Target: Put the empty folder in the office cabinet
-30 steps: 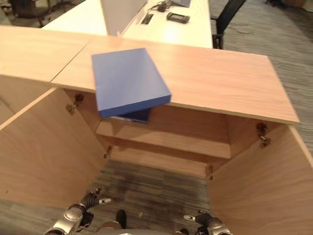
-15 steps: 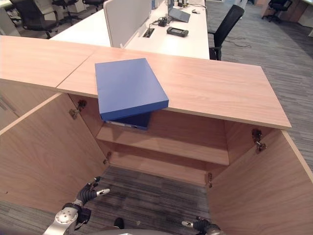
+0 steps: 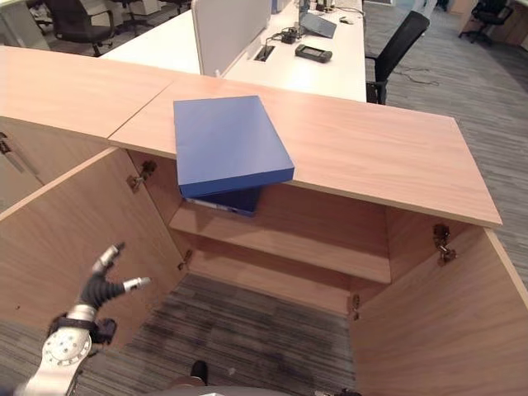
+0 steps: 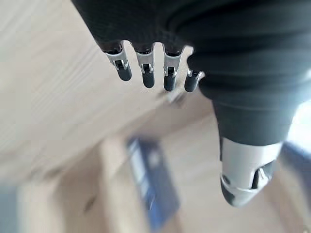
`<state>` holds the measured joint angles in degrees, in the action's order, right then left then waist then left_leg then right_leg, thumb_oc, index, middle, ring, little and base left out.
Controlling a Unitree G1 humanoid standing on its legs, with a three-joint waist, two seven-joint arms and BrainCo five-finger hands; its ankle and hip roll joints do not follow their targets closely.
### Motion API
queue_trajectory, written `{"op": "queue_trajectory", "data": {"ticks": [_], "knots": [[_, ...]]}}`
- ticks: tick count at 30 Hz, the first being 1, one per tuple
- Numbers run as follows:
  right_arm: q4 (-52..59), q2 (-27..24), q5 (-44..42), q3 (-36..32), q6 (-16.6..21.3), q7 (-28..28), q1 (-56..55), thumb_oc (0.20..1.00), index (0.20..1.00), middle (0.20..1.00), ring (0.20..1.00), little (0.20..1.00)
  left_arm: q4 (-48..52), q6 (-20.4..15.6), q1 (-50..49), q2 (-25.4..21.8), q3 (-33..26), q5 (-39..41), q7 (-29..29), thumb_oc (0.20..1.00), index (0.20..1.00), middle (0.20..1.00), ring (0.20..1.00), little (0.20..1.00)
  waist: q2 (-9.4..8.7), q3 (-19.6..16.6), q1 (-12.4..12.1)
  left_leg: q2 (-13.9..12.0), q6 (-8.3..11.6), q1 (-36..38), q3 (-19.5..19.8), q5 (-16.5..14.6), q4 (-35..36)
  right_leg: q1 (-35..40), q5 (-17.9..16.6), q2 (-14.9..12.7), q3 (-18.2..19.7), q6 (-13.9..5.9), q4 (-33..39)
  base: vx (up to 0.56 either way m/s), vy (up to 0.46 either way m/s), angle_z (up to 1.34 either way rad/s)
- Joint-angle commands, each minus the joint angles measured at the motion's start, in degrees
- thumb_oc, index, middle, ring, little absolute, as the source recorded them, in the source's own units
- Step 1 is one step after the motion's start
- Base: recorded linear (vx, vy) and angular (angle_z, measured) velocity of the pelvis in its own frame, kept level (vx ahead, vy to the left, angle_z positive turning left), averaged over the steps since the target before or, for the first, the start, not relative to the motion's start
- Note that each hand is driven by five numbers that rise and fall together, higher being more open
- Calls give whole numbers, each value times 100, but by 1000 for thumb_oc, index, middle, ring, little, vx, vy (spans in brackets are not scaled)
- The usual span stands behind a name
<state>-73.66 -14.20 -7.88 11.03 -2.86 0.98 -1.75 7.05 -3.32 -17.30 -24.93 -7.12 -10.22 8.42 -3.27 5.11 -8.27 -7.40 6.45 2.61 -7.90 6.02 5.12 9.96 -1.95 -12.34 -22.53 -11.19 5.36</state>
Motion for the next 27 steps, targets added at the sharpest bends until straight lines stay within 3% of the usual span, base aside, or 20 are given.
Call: {"op": "queue_trajectory", "data": {"ticks": [1, 7, 12, 27], "knots": [[-6, 130, 5, 216, 160, 293, 290, 1000, 1000, 1000, 1000, 1000, 459, -618, 334, -302, -32, -879, 807, 1000, 1000, 1000, 1000, 1000, -133, 14, -37, 175, -128, 59, 69, -637, -12, -395, -1, 366, 146, 122, -36, 0, 0, 0], [-32, 179, 111, 433, 258, 426, 329, 1000, 1000, 1000, 1000, 1000, 610, -707, 1442, -1056, 673, -2049, 1371, 1000, 1000, 1000, 1000, 1000, -181, -83, 137, 182, -104, 112, -33, -690, -12, -398, -49, 371, 233, 83, -36, 4, 7, -2], [-135, 207, 269, 572, 262, 489, 342, 1000, 1000, 1000, 1000, 1000, 485, -590, 2225, -1214, 1229, -2681, 1593, 1000, 1000, 1000, 1000, 1000, -179, -181, 298, 194, -115, 148, -97, -739, -12, -416, -85, 362, 304, 59, -36, 14, 21, -12], [-322, 176, 445, 648, 203, 573, 426, 1000, 1000, 1000, 1000, 1000, -480, -178, 3463, -893, 2297, -3331, 1648, 1000, 1000, 1000, 1000, 1000, -182, -327, 468, 238, -158, 211, -202, -813, -12, -459, -127, 342, 440, 39, -36, 6, 15, -5]]}}
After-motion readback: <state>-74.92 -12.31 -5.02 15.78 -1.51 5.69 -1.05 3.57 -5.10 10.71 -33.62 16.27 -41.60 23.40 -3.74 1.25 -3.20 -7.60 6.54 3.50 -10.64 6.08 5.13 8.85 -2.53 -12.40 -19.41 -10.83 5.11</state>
